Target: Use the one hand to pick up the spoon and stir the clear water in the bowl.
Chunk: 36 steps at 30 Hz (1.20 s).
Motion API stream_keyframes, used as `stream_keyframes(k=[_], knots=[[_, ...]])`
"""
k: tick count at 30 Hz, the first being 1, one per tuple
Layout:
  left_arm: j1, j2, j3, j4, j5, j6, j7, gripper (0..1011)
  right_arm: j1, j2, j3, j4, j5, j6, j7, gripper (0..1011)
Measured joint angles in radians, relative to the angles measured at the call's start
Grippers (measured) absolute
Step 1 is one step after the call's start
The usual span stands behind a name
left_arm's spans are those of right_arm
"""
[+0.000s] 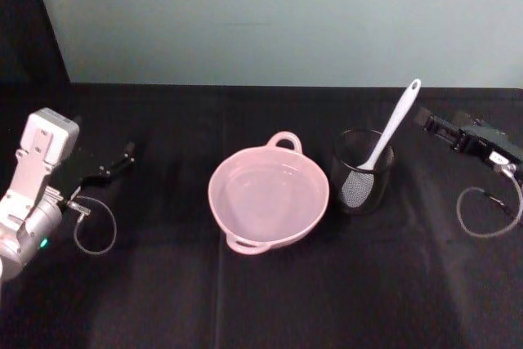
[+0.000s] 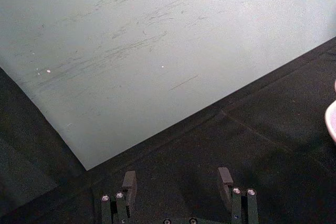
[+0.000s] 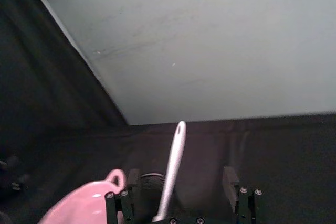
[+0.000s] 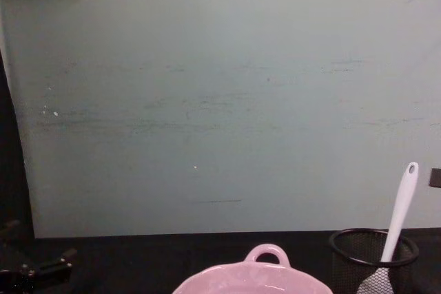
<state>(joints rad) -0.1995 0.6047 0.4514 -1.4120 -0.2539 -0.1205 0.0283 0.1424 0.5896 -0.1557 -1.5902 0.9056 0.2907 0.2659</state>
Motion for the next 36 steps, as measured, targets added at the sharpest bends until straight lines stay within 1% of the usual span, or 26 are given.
stream_keyframes(k=[1,2,5,6,8,10,11,12,13,15,17,24,32,36], knots=[[0.0,0.0,0.0,0.0,0.0,0.0,0.0,1011,0.005,-0.004,0.001,0.004,0.016,0.015,0.0,1003],[0.0,0.0,0.0,0.0,0.0,0.0,0.0,1011,0.019,-0.014,0.001,0.016,0.052,0.047,0.001,1003],[0.0,0.0,0.0,0.0,0.0,0.0,0.0,1011,0.04,-0.029,-0.001,0.039,0.092,0.078,0.003,1002],[0.0,0.0,0.0,0.0,0.0,0.0,0.0,1011,0.054,-0.037,-0.005,0.056,0.11,0.091,0.004,1003],[0.0,0.0,0.0,0.0,0.0,0.0,0.0,1011,0.075,-0.051,-0.014,0.086,0.133,0.104,0.009,1003],[0.0,0.0,0.0,0.0,0.0,0.0,0.0,1011,0.09,-0.058,-0.022,0.108,0.141,0.105,0.016,1002],[0.0,0.0,0.0,0.0,0.0,0.0,0.0,1011,0.104,-0.064,-0.032,0.127,0.142,0.101,0.024,1002],[0.0,0.0,0.0,0.0,0.0,0.0,0.0,1011,0.104,-0.064,-0.032,0.127,0.142,0.101,0.024,1002],[0.0,0.0,0.0,0.0,0.0,0.0,0.0,1011,0.119,-0.069,-0.043,0.148,0.142,0.094,0.031,1003],[0.0,0.0,0.0,0.0,0.0,0.0,0.0,1011,0.133,-0.073,-0.055,0.164,0.139,0.086,0.038,1002],[0.0,0.0,0.0,0.0,0.0,0.0,0.0,1011,0.159,-0.08,-0.079,0.198,0.129,0.07,0.052,1003],[0.0,0.0,0.0,0.0,0.0,0.0,0.0,1011,0.201,-0.087,-0.122,0.248,0.105,0.026,0.082,1003],[0.0,0.0,0.0,0.0,0.0,0.0,0.0,1011,0.199,-0.087,-0.119,0.245,0.107,0.03,0.081,995],[0.0,0.0,0.0,0.0,0.0,0.0,0.0,1011,0.198,-0.086,-0.117,0.244,0.107,0.033,0.08,906]])
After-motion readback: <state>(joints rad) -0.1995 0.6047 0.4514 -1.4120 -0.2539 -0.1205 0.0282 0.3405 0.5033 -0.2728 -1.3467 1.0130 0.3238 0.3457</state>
